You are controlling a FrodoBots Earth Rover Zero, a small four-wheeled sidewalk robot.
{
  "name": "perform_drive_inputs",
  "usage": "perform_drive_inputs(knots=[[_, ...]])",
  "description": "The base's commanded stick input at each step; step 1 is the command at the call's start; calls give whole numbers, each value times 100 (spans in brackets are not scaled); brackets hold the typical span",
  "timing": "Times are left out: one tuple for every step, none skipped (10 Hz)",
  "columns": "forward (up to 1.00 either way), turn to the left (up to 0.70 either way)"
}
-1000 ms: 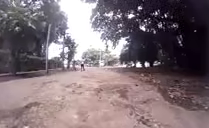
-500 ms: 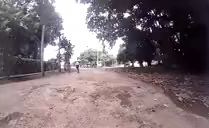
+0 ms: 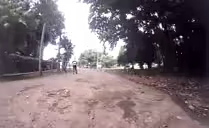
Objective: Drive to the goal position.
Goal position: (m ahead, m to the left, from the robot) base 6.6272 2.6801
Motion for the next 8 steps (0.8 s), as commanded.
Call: perform_drive_inputs(knots=[[70,0],[70,0],[70,0],[70,0],[70,0],[70,0],[70,0],[70,0]])
